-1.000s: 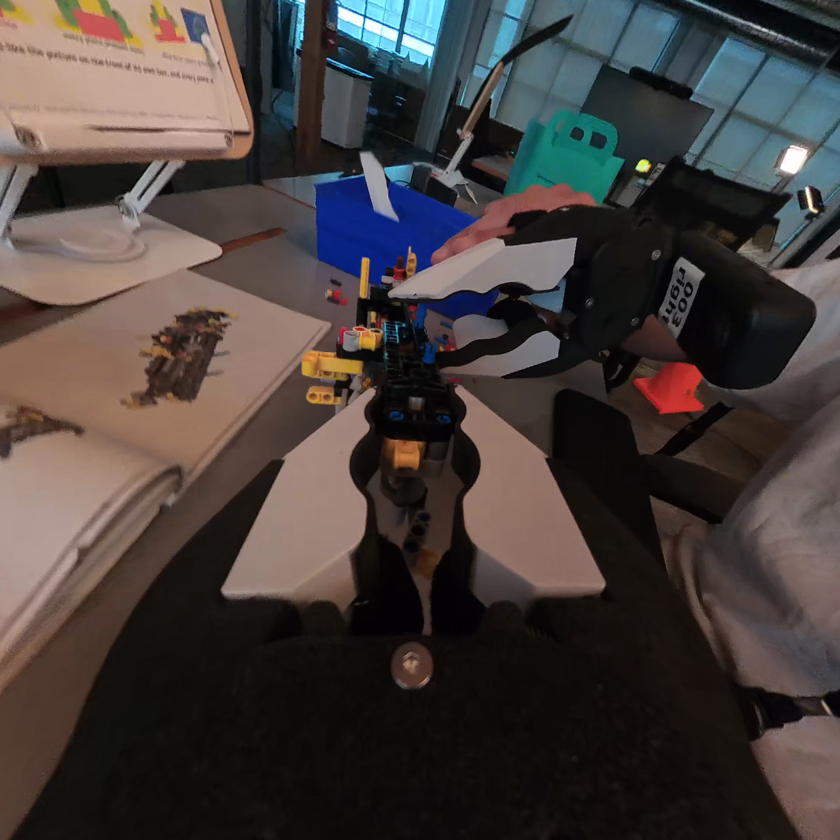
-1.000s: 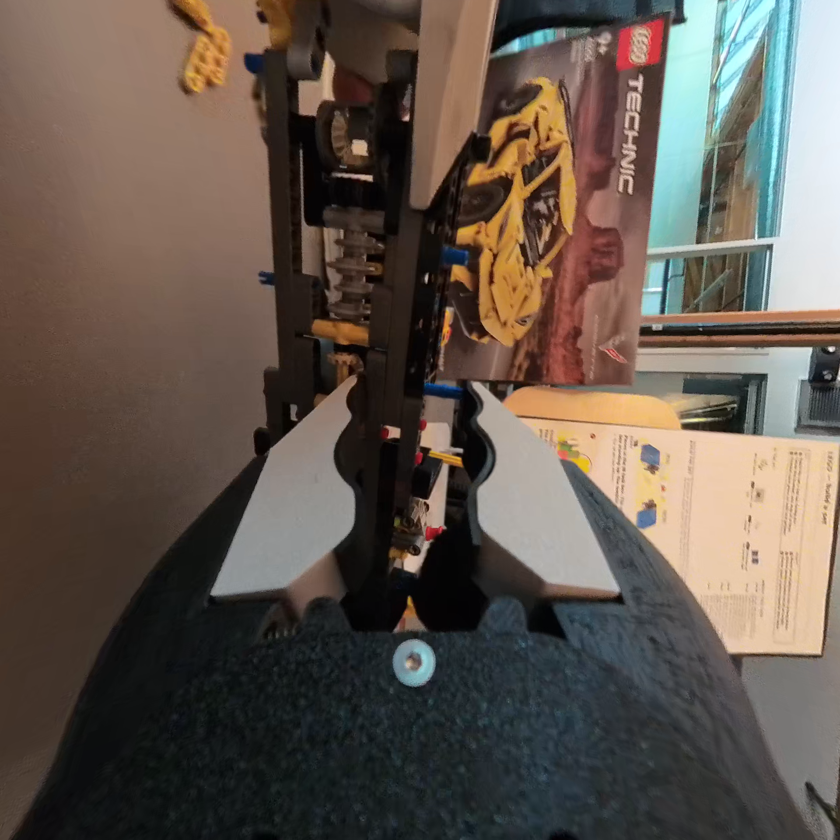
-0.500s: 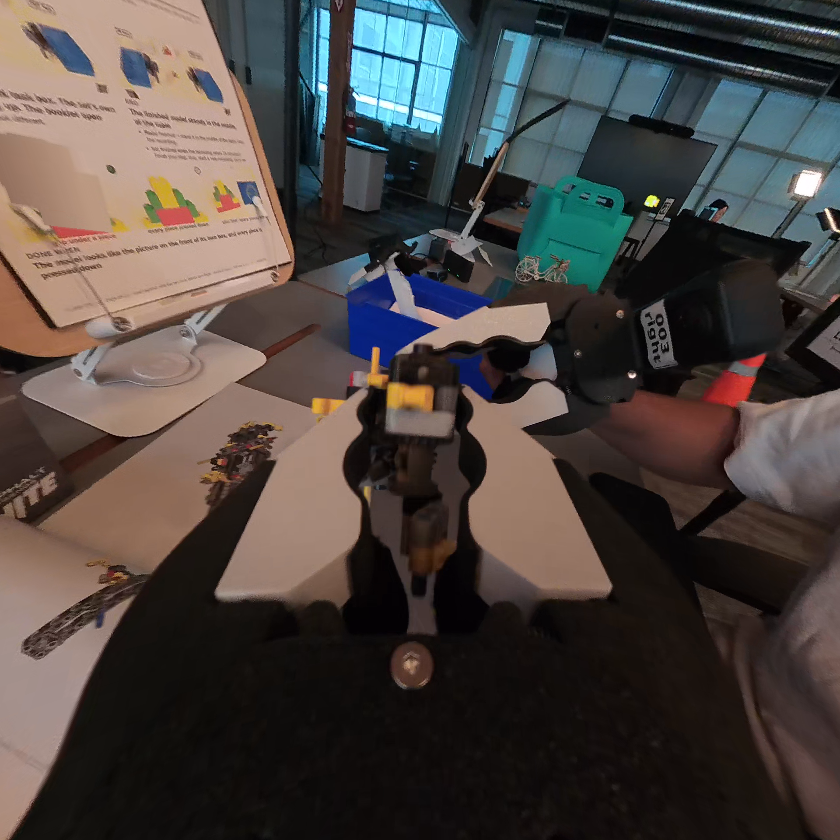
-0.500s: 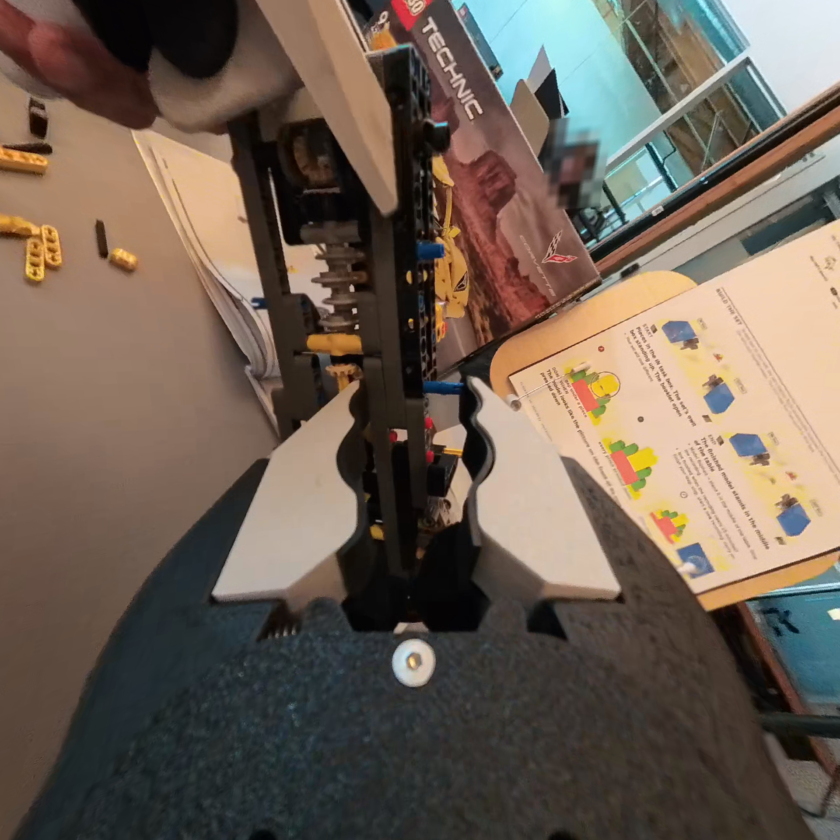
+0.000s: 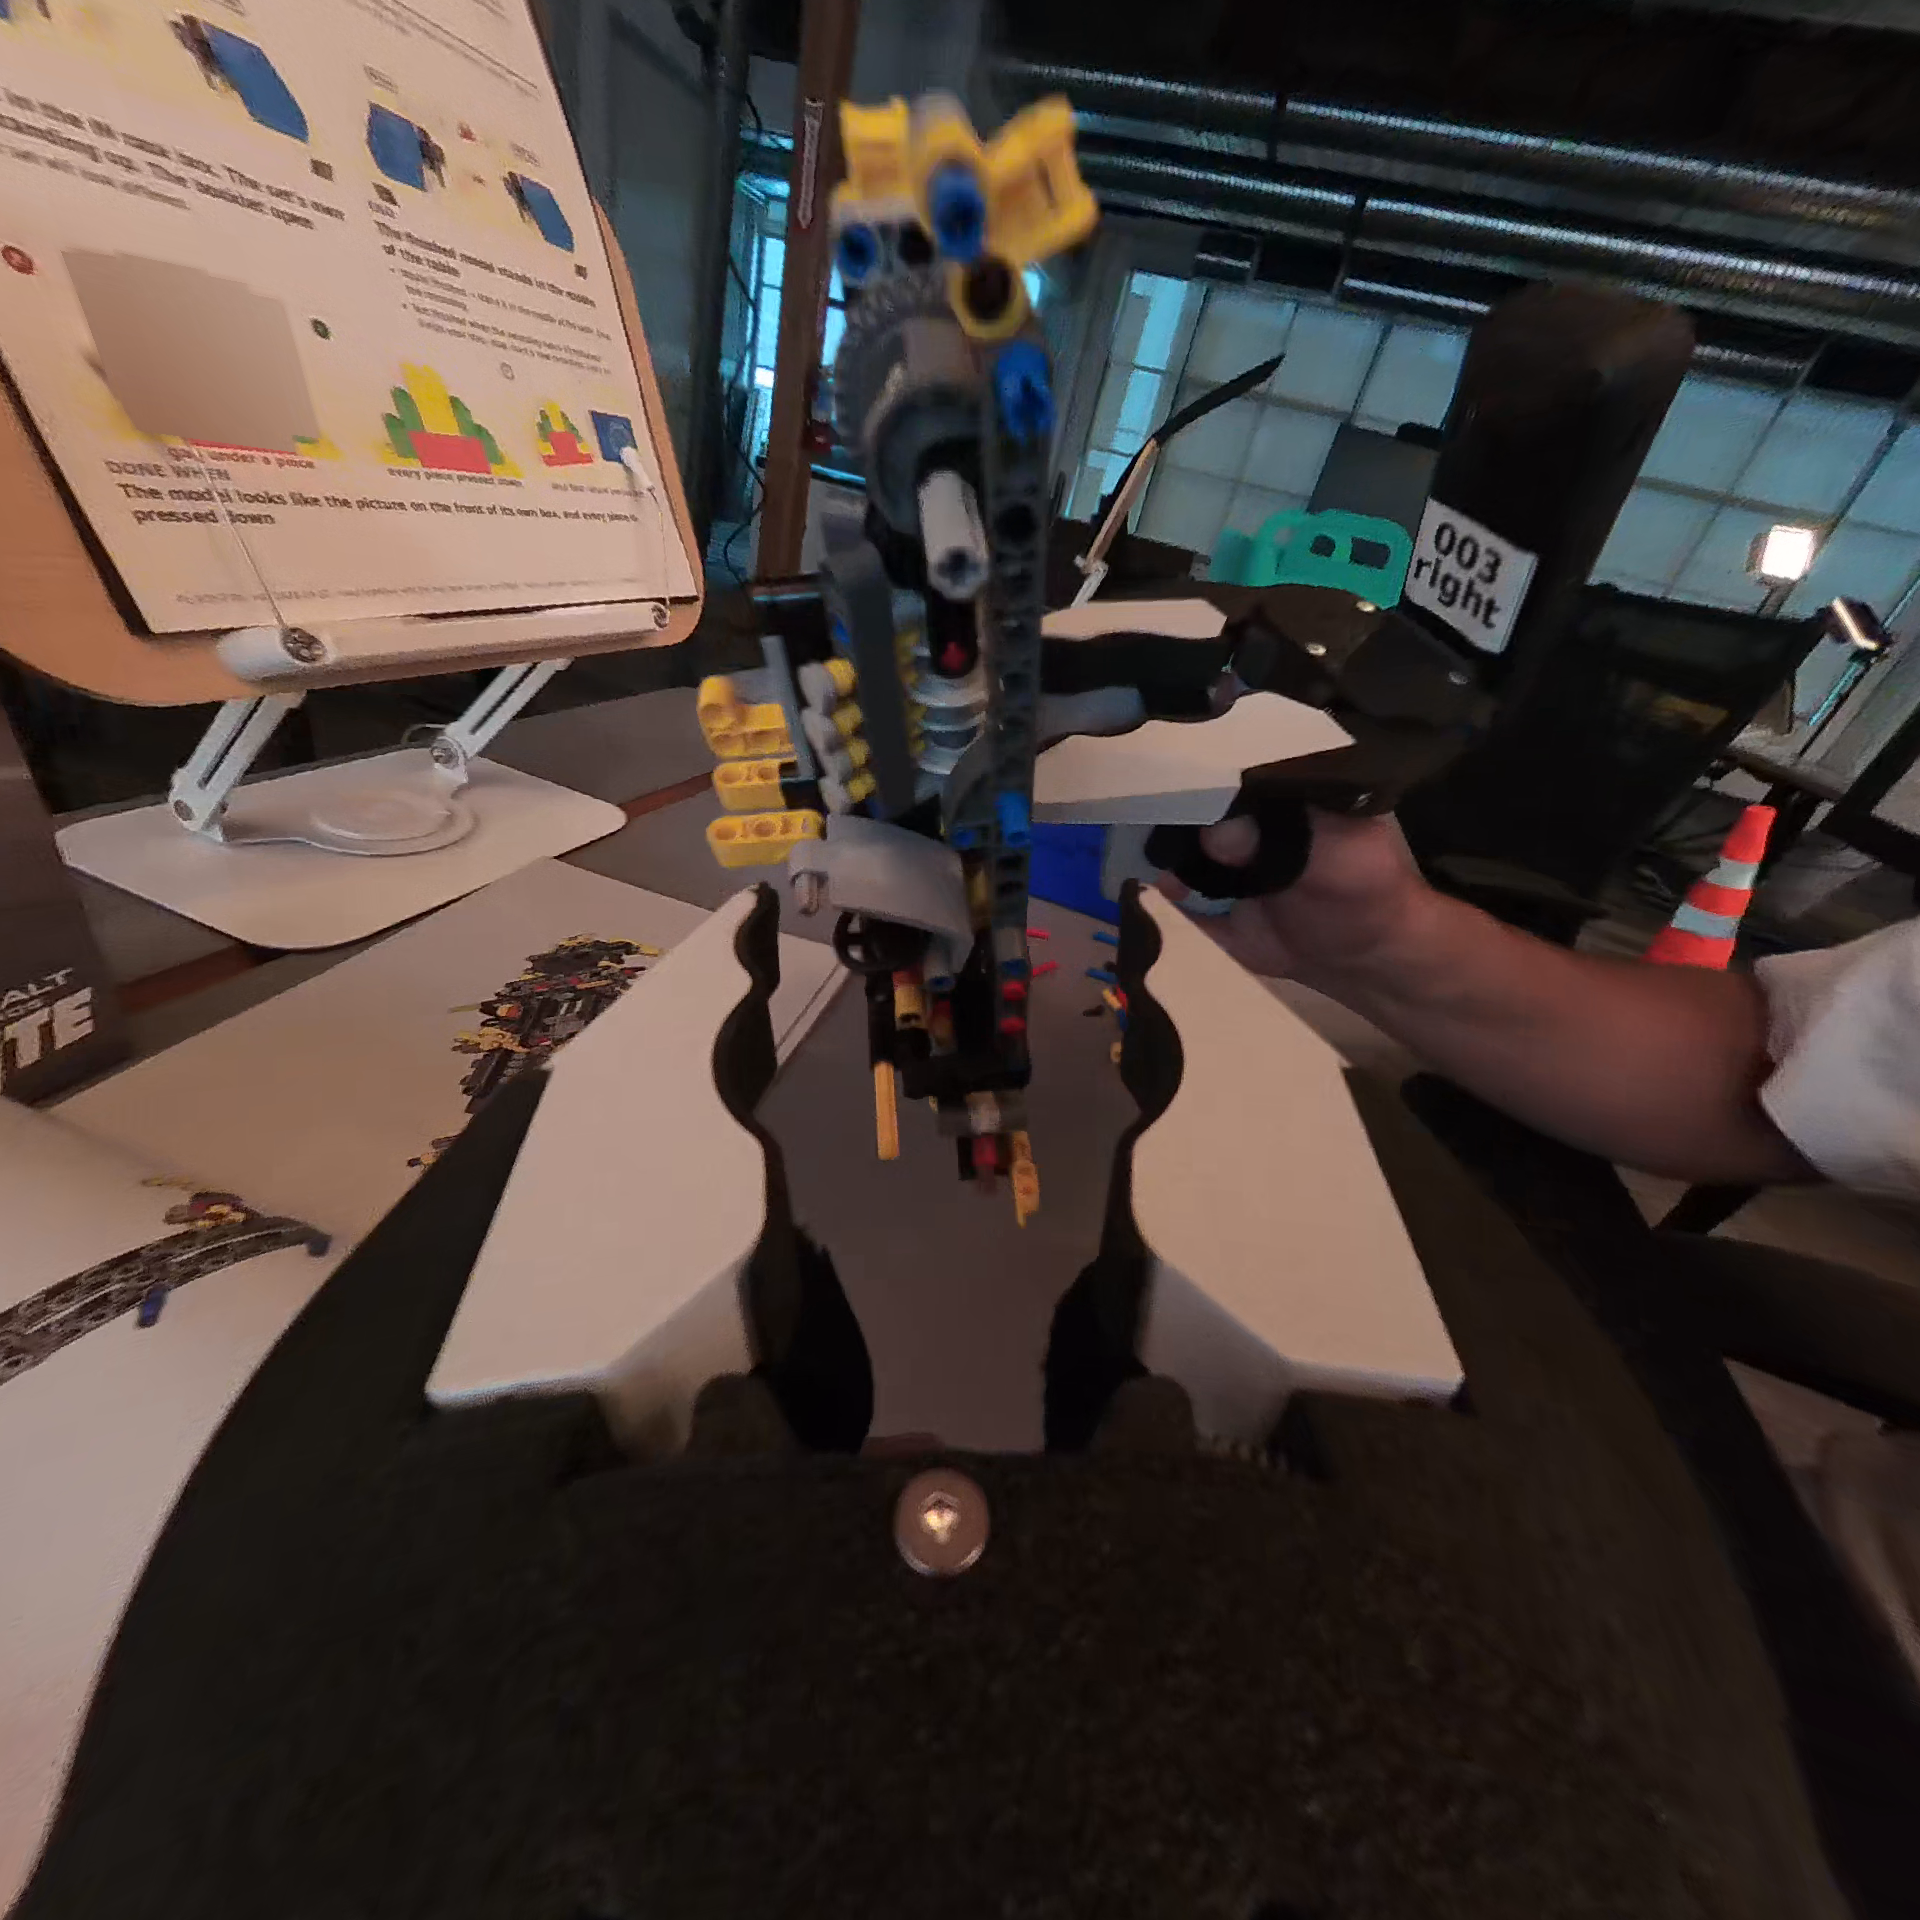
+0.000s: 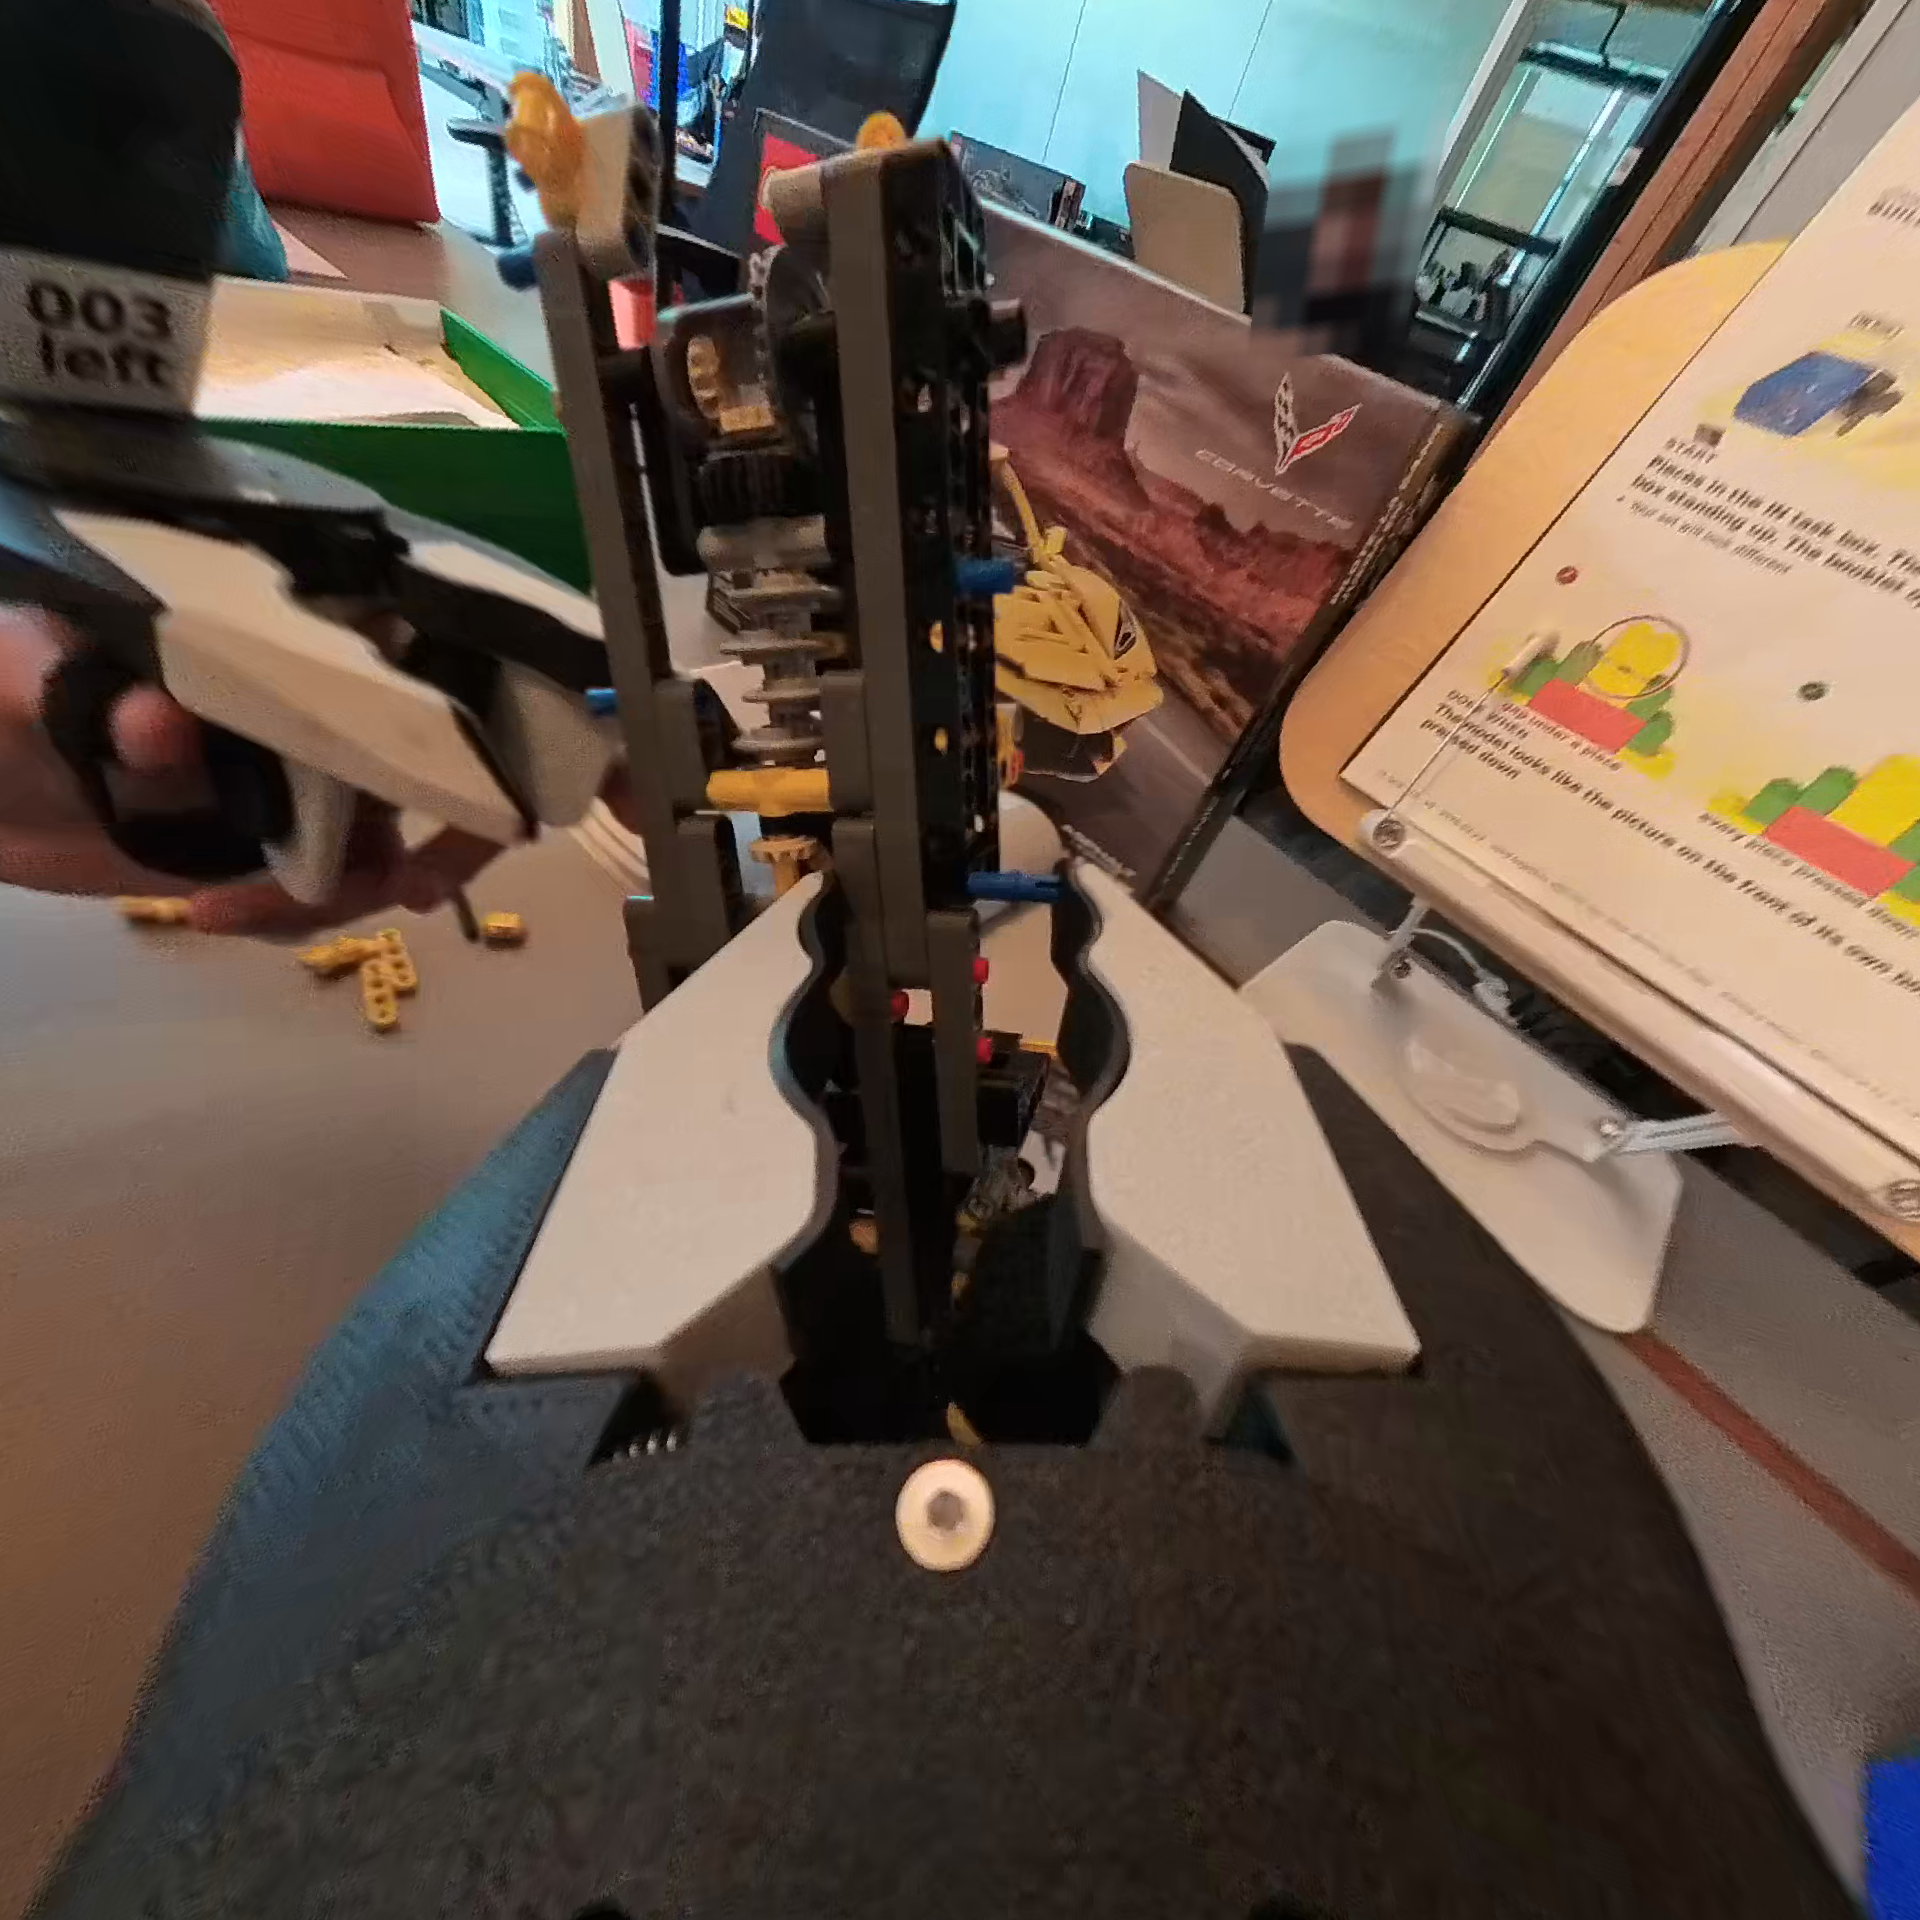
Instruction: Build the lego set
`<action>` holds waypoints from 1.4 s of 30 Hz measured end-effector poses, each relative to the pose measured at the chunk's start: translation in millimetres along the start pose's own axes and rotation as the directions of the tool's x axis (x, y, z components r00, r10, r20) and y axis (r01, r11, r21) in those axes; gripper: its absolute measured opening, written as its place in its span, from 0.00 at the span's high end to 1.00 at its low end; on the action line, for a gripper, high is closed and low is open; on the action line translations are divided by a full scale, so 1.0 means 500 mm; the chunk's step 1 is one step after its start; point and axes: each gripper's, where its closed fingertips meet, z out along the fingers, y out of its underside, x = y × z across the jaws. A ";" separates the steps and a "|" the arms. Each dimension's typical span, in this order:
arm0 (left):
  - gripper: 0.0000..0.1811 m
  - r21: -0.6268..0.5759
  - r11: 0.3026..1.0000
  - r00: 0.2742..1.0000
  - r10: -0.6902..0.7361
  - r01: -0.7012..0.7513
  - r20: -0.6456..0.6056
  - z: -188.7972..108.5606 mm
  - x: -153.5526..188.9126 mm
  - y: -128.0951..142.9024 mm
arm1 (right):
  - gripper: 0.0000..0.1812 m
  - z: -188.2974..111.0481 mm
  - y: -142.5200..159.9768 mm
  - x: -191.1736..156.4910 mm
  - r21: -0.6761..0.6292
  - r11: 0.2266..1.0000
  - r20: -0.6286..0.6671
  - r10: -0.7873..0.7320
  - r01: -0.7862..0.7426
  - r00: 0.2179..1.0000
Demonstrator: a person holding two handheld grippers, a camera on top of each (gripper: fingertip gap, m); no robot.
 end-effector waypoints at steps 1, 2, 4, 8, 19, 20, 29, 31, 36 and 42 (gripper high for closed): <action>0.63 -0.003 1.000 1.000 0.005 -0.005 0.002 0.008 0.002 0.005 | 0.79 0.001 0.002 -0.009 0.004 1.000 0.009 0.024 -0.024 1.000; 0.63 0.001 1.000 1.000 0.003 -0.003 0.005 0.013 0.004 0.009 | 0.79 0.002 0.005 -0.018 0.005 0.998 0.015 0.062 -0.062 0.998; 0.65 0.006 1.000 0.999 0.006 -0.007 0.046 0.015 -0.005 0.016 | 0.79 0.004 0.013 -0.028 0.013 0.990 0.019 0.138 -0.138 0.990; 0.71 0.011 0.999 0.998 -0.039 0.039 0.040 0.007 -0.013 0.026 | 0.78 0.008 0.034 -0.037 0.006 0.958 0.058 0.287 -0.288 0.956; 0.73 -0.059 0.984 0.978 -0.171 0.165 -0.121 -0.020 -0.036 0.056 | 0.86 0.001 0.057 -0.079 -0.010 0.855 0.424 0.473 -0.518 0.773; 0.73 -0.076 0.984 0.977 -0.169 0.160 -0.130 -0.021 -0.036 0.060 | 0.85 -0.002 0.062 -0.085 -0.040 0.846 0.469 0.486 -0.531 0.738; 0.73 -0.119 0.976 0.962 -0.200 0.180 -0.186 -0.026 -0.030 0.076 | 0.94 -0.017 0.080 -0.104 -0.190 0.740 0.675 0.576 -0.645 0.462; 0.73 -0.122 0.975 0.961 -0.204 0.183 -0.186 -0.028 -0.031 0.077 | 0.91 -0.020 0.083 -0.107 -0.216 0.728 0.695 0.582 -0.650 0.422; 0.73 -0.120 0.976 0.957 -0.201 0.179 -0.208 -0.030 -0.024 0.075 | 0.96 -0.027 0.080 -0.114 -0.232 0.717 0.724 0.579 -0.658 0.375; 0.73 -0.119 0.981 0.961 -0.177 0.154 -0.215 -0.030 -0.017 0.074 | 0.98 -0.031 0.075 -0.113 -0.228 0.715 0.741 0.568 -0.661 0.359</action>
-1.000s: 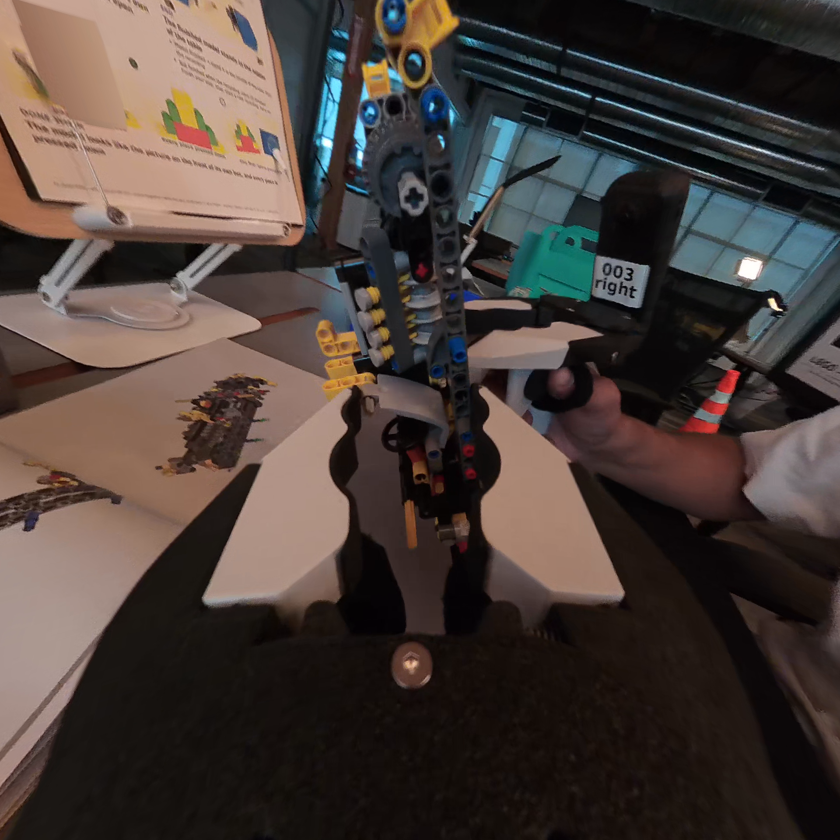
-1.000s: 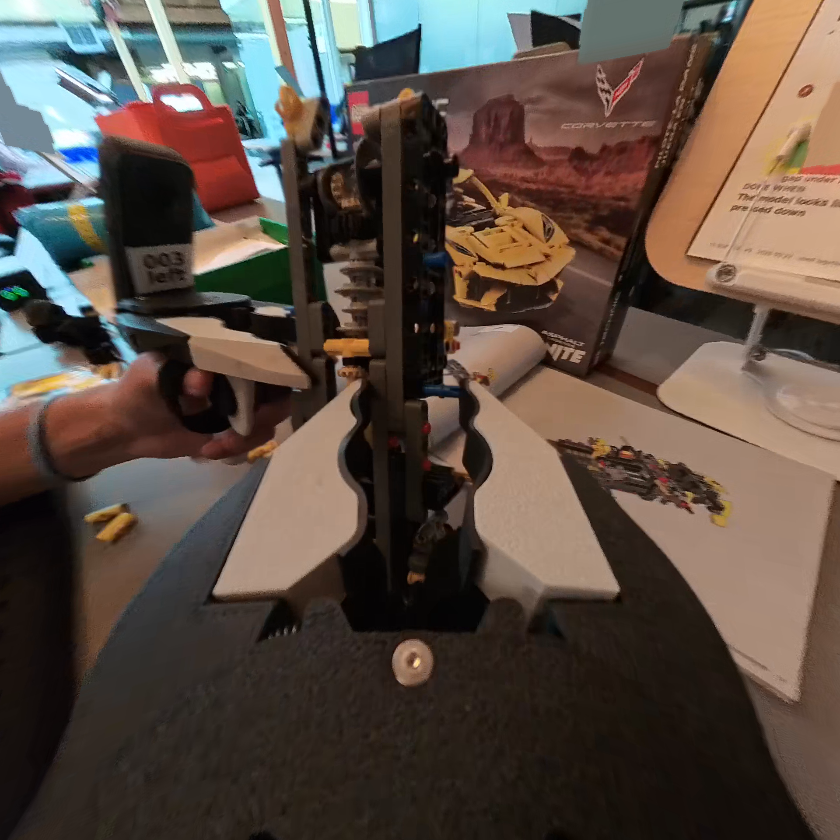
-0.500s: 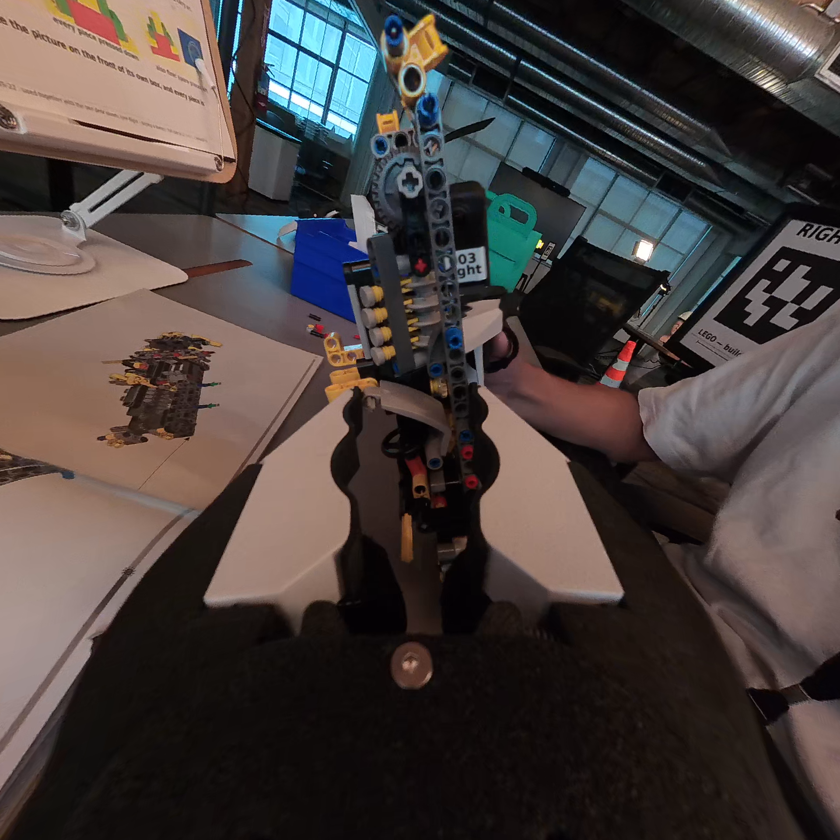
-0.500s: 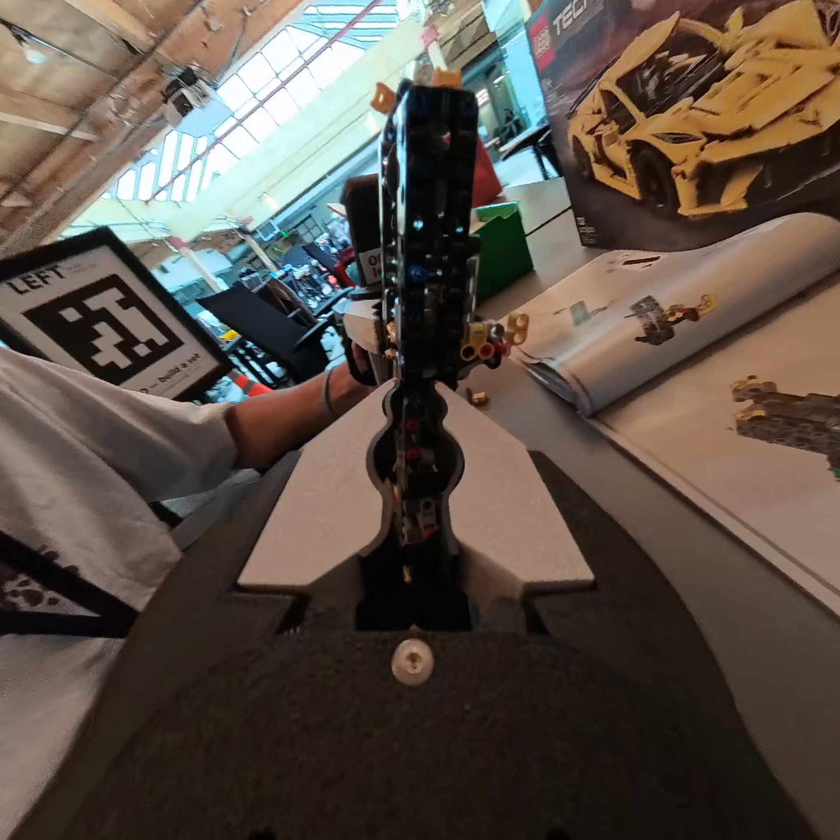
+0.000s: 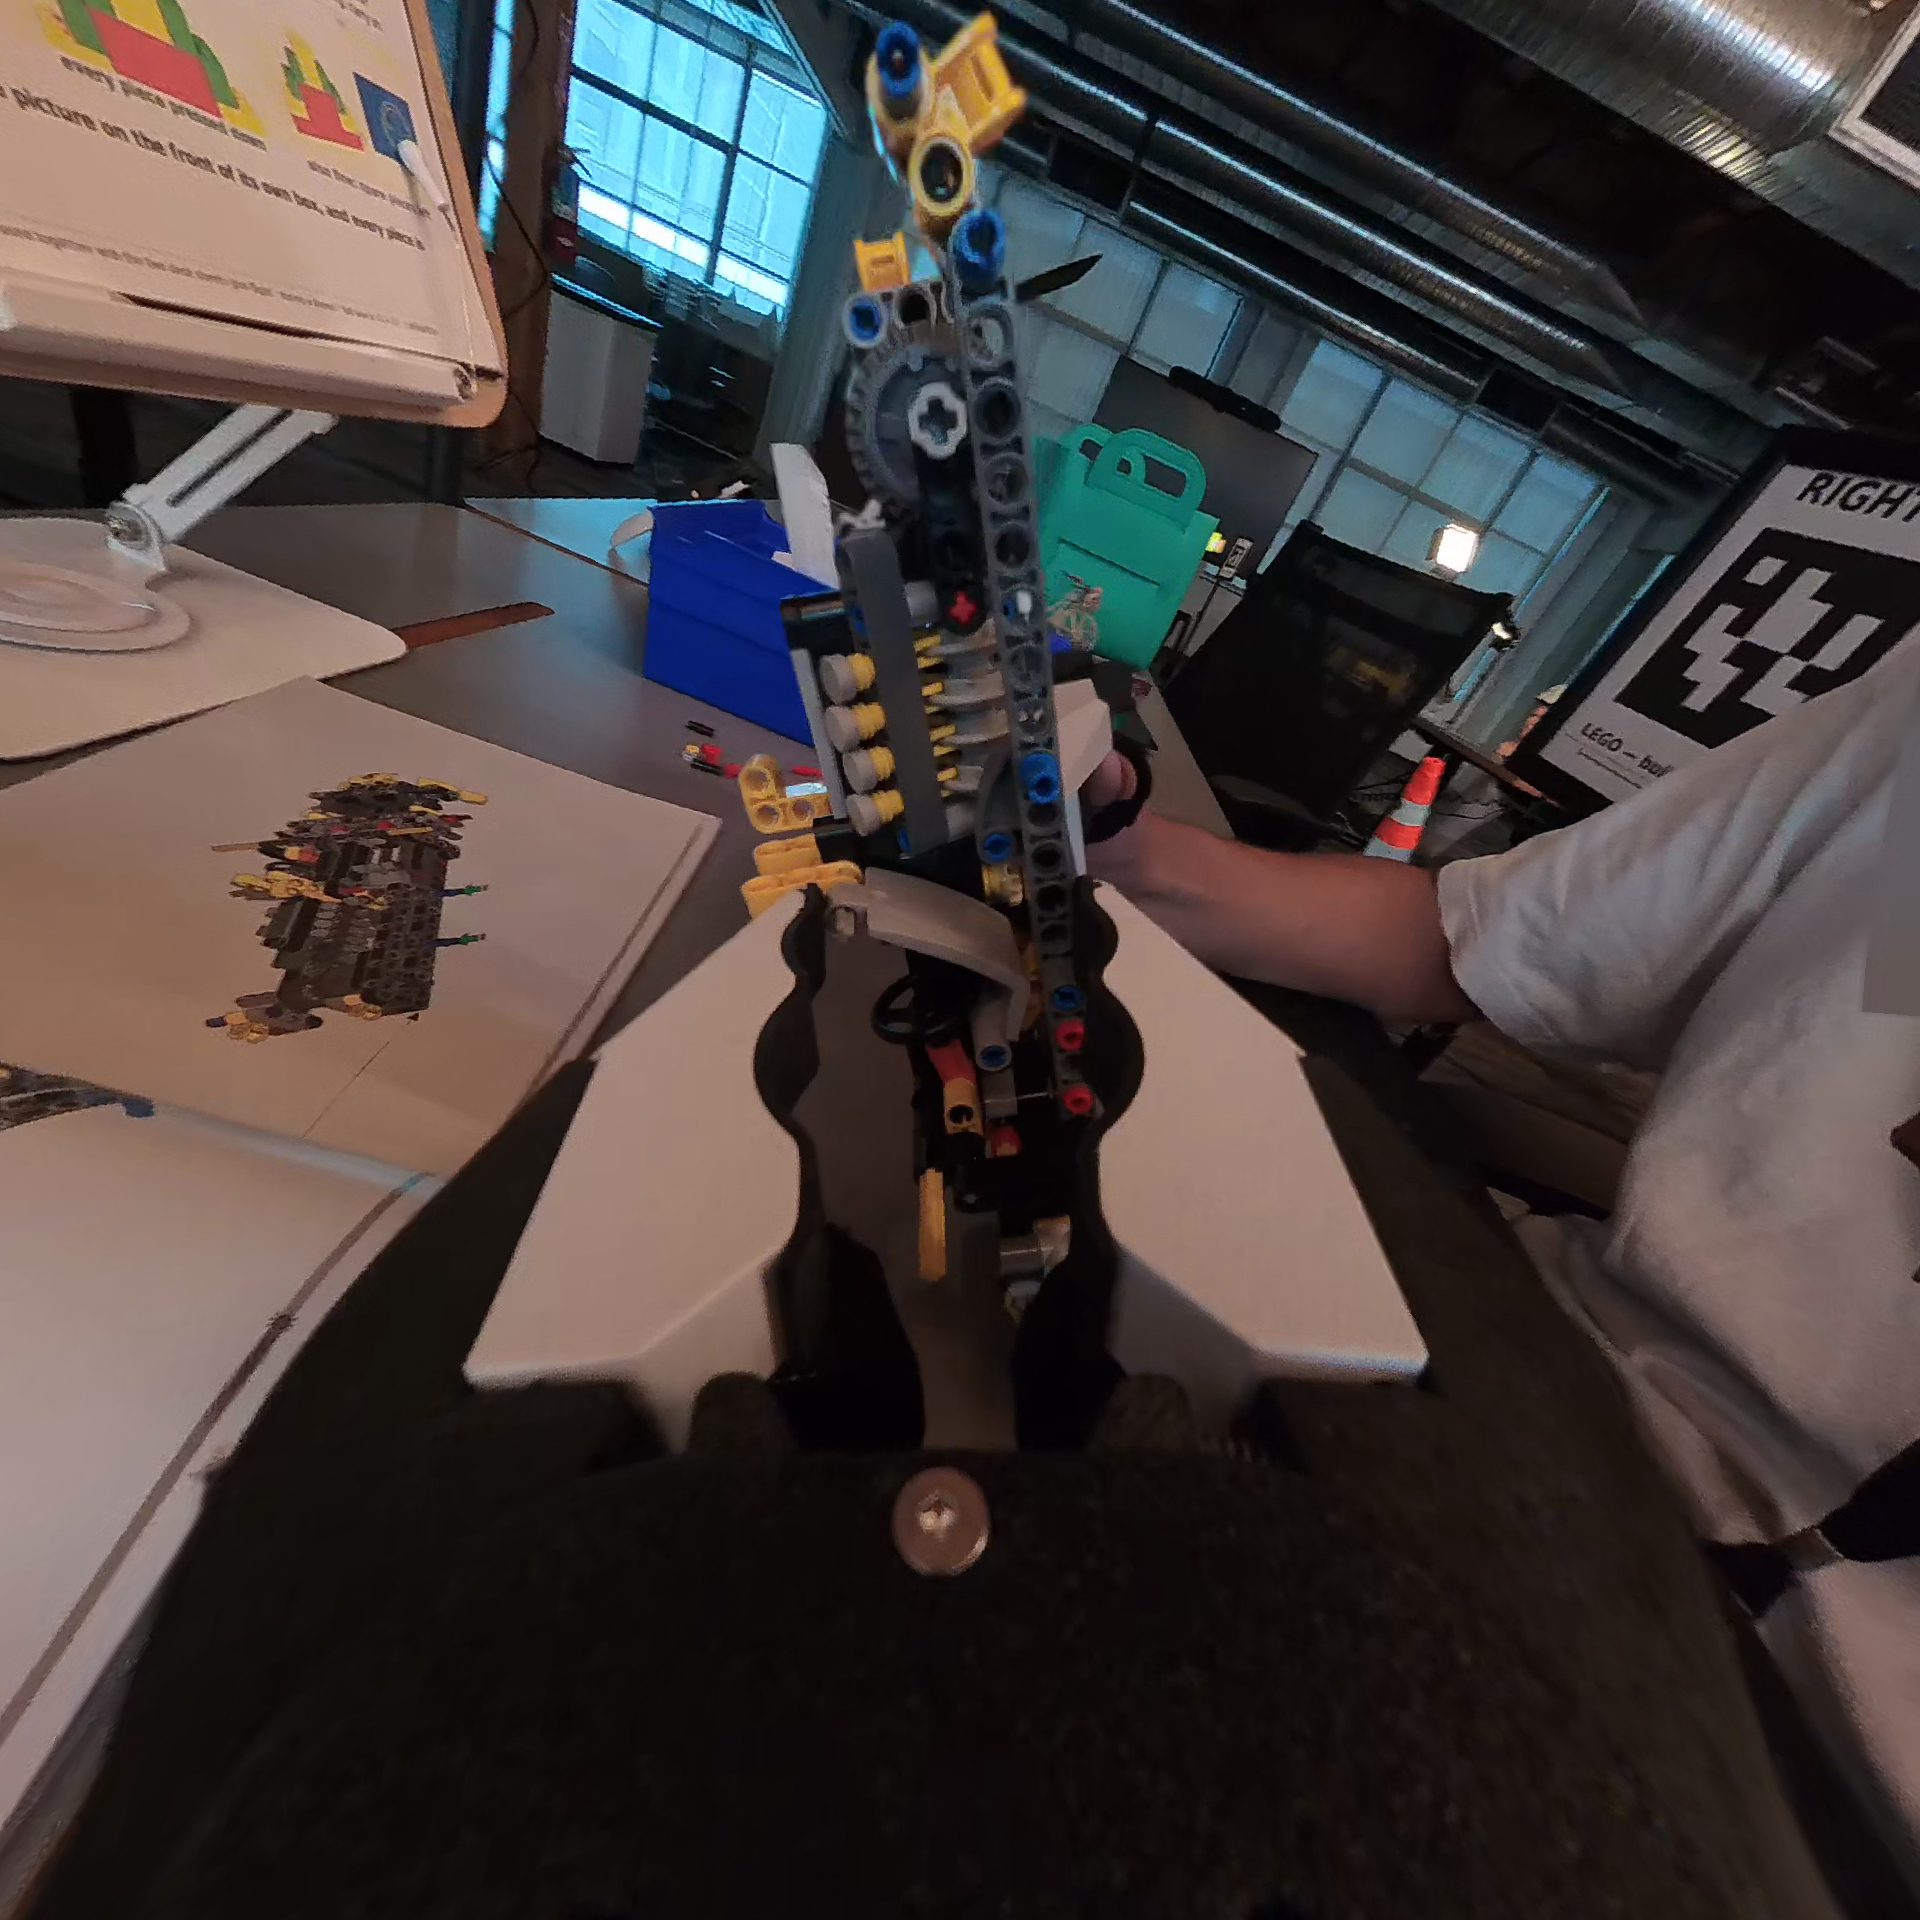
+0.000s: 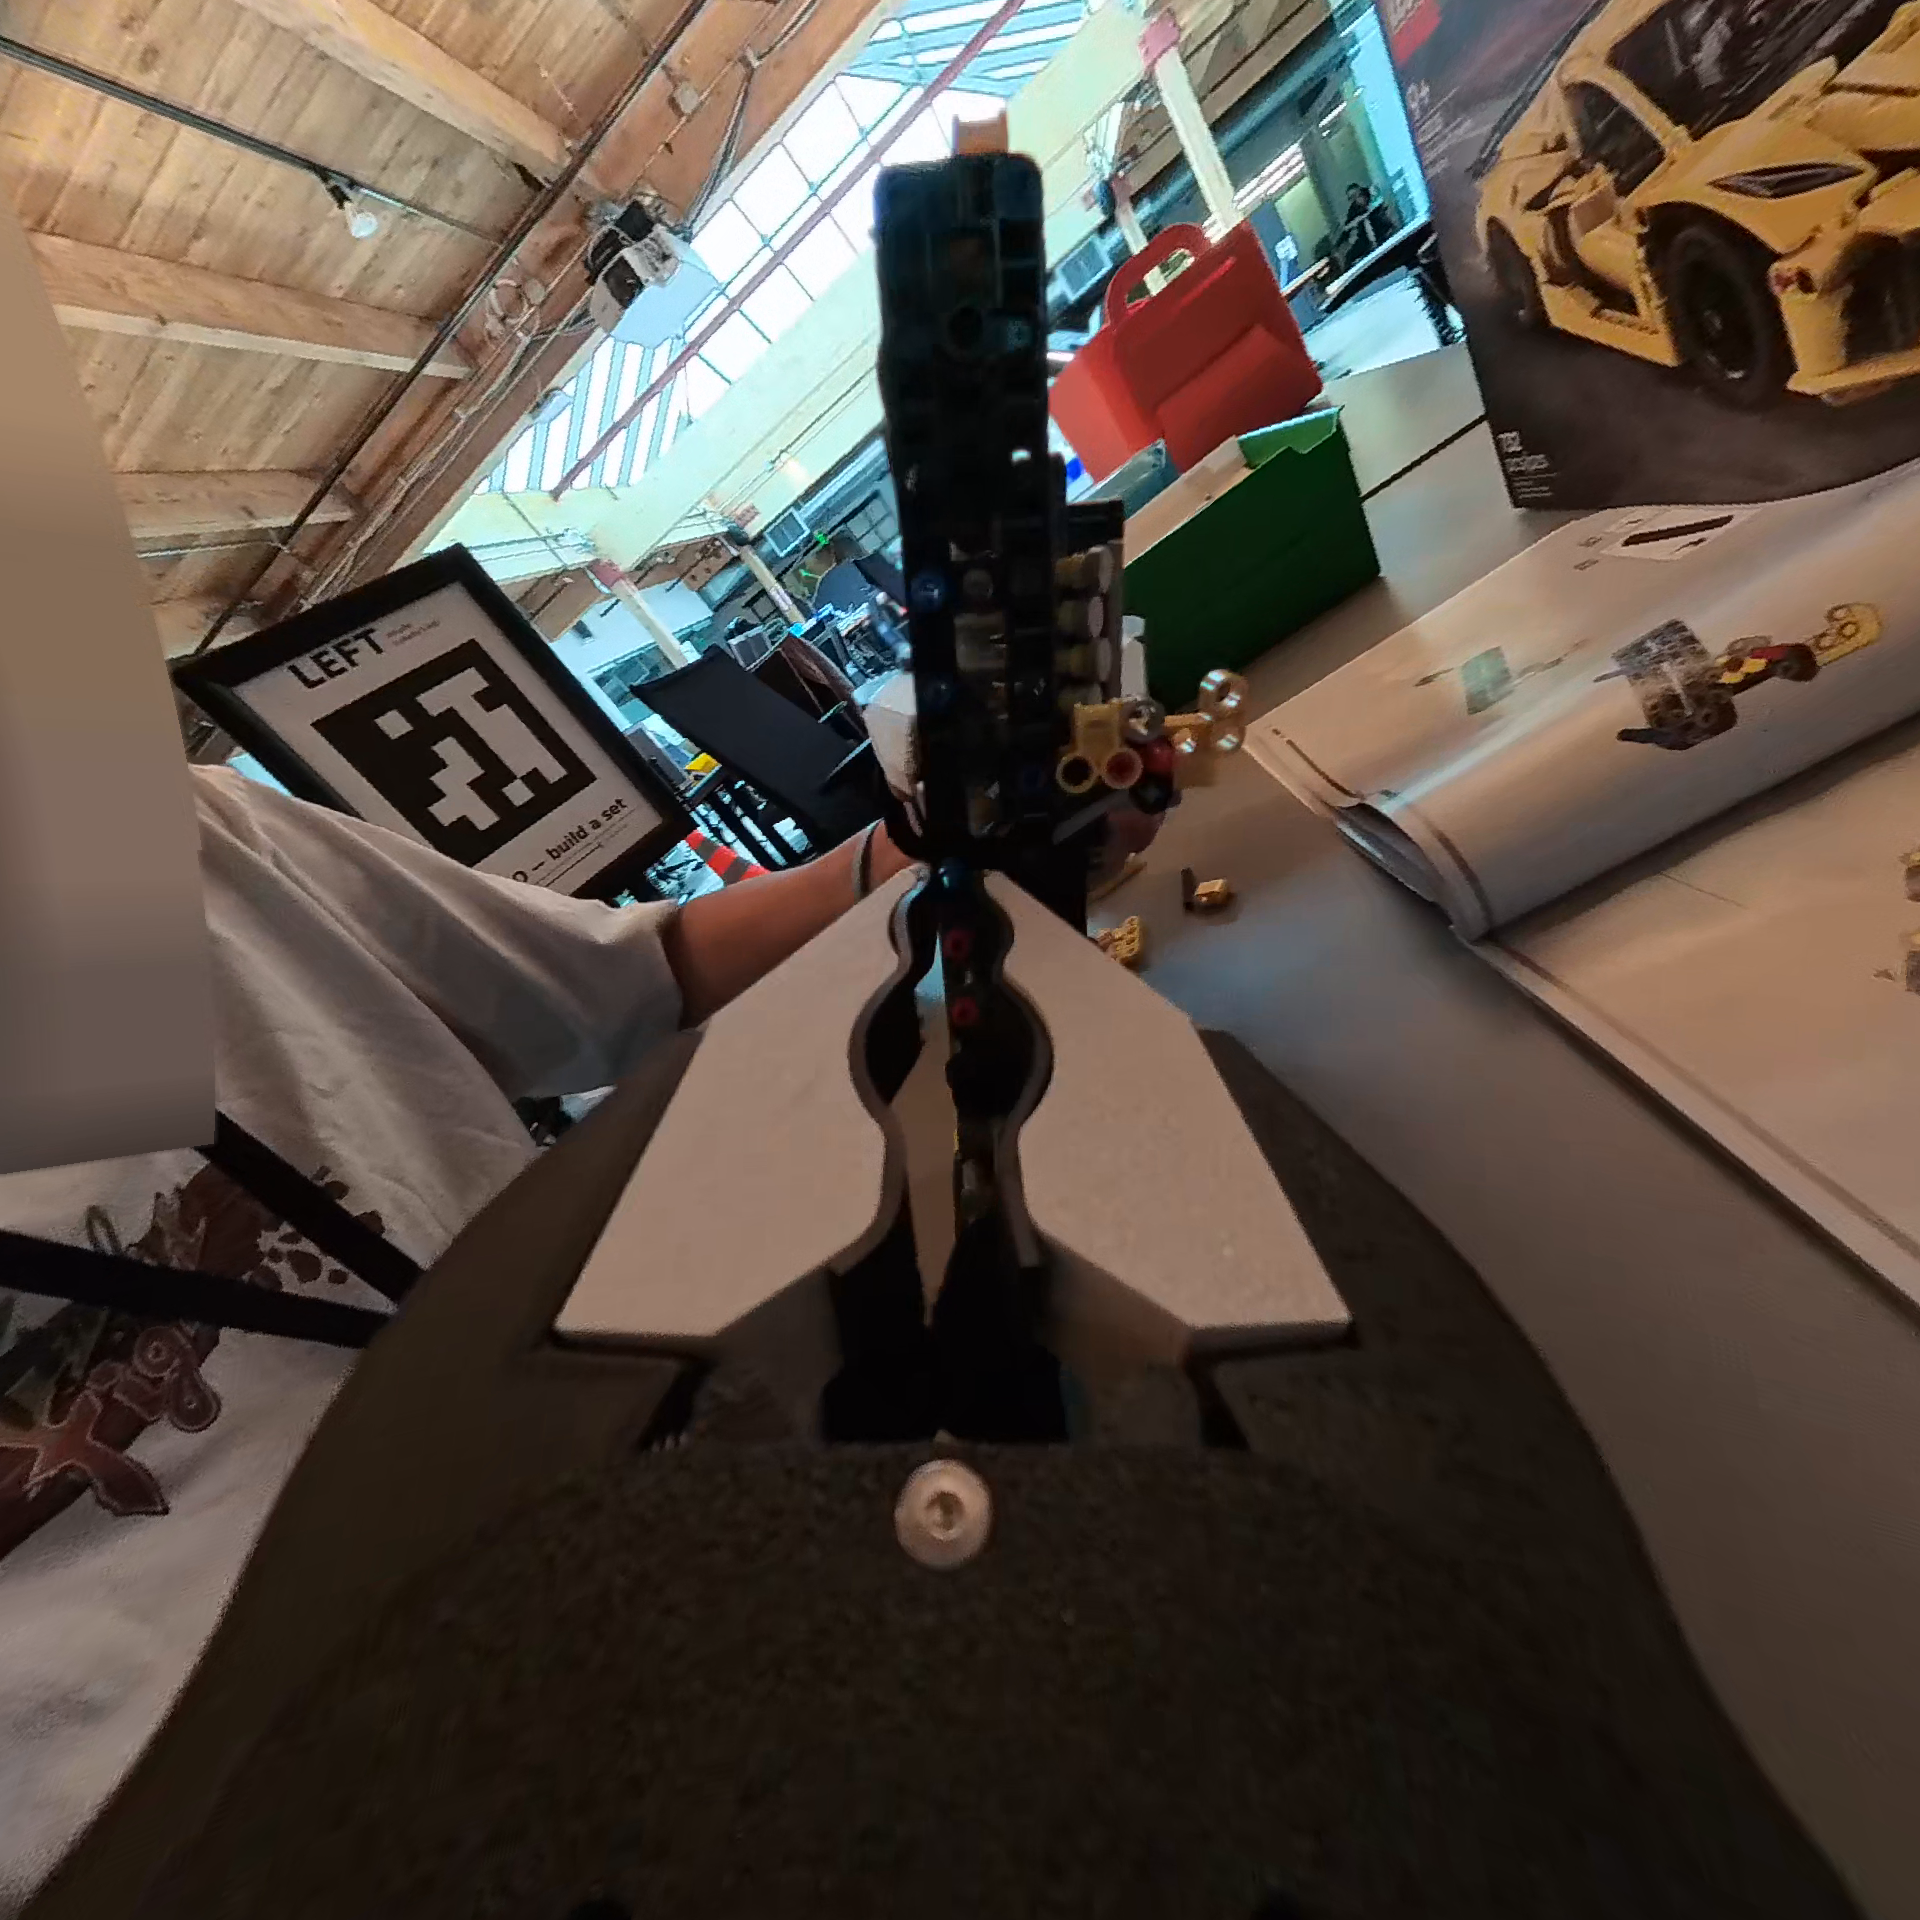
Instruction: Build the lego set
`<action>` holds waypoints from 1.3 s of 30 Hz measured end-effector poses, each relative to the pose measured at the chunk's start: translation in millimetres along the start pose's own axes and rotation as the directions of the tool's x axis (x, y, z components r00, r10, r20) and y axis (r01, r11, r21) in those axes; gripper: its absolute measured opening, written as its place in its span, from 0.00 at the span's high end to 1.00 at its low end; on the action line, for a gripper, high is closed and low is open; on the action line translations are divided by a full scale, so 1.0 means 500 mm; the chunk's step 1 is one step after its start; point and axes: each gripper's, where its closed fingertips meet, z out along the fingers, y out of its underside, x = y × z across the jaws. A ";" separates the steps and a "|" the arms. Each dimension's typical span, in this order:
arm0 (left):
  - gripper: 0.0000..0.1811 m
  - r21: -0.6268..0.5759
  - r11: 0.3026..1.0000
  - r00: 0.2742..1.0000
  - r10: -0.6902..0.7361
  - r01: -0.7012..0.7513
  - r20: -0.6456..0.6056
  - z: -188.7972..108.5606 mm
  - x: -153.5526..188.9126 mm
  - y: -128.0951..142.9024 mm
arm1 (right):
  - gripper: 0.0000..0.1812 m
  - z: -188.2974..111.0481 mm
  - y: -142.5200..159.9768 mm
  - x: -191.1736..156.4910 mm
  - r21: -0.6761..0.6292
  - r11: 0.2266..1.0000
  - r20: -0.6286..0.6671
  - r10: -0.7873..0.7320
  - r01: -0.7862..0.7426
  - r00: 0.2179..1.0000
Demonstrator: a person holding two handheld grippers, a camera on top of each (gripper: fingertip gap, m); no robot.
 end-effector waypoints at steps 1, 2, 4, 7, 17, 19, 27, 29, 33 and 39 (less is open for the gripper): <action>0.73 0.006 1.000 1.000 0.022 -0.022 0.016 0.001 -0.001 -0.004 | 0.98 -0.001 -0.005 0.002 0.015 1.000 -0.014 -0.013 0.013 1.000; 0.73 0.011 0.999 0.998 0.049 -0.049 0.033 0.001 -0.001 -0.007 | 0.98 -0.001 -0.009 0.002 0.028 0.999 -0.018 -0.029 0.030 0.999; 0.73 0.040 0.994 0.992 0.100 -0.104 0.083 -0.003 -0.005 -0.021 | 0.98 -0.002 -0.012 0.002 0.033 0.998 -0.031 -0.061 0.062 0.998; 0.77 0.063 0.990 0.988 0.121 -0.127 0.093 -0.015 0.001 -0.039 | 0.98 -0.004 -0.006 0.019 0.011 0.995 -0.090 -0.098 0.099 0.991; 0.87 -0.012 0.996 0.996 -0.084 0.084 -0.036 -0.008 0.004 0.000 | 0.98 0.000 -0.004 0.018 0.023 0.997 -0.067 -0.072 0.074 0.995; 0.92 -0.014 0.995 0.995 -0.100 0.100 -0.024 -0.003 -0.003 0.005 | 0.98 -0.003 -0.011 0.017 0.043 0.997 -0.058 -0.059 0.062 0.997; 0.92 0.011 1.000 0.998 0.014 -0.013 -0.057 -0.005 0.027 -0.016 | 0.97 -0.001 -0.009 -0.018 0.010 1.000 0.015 -0.024 0.024 1.000; 0.92 -0.018 0.999 0.998 0.044 -0.045 -0.054 -0.010 0.032 -0.013 | 0.97 0.003 -0.006 -0.022 -0.001 0.999 0.009 -0.038 0.038 0.999; 0.92 -0.041 0.997 0.996 0.068 -0.070 -0.063 -0.012 0.040 -0.012 | 0.97 0.005 -0.005 -0.032 -0.003 1.000 0.040 -0.026 0.027 0.999; 0.92 -0.048 0.997 0.996 0.064 -0.067 -0.056 -0.012 0.041 -0.012 | 0.98 0.003 -0.005 -0.029 -0.014 1.000 0.025 -0.027 0.028 0.999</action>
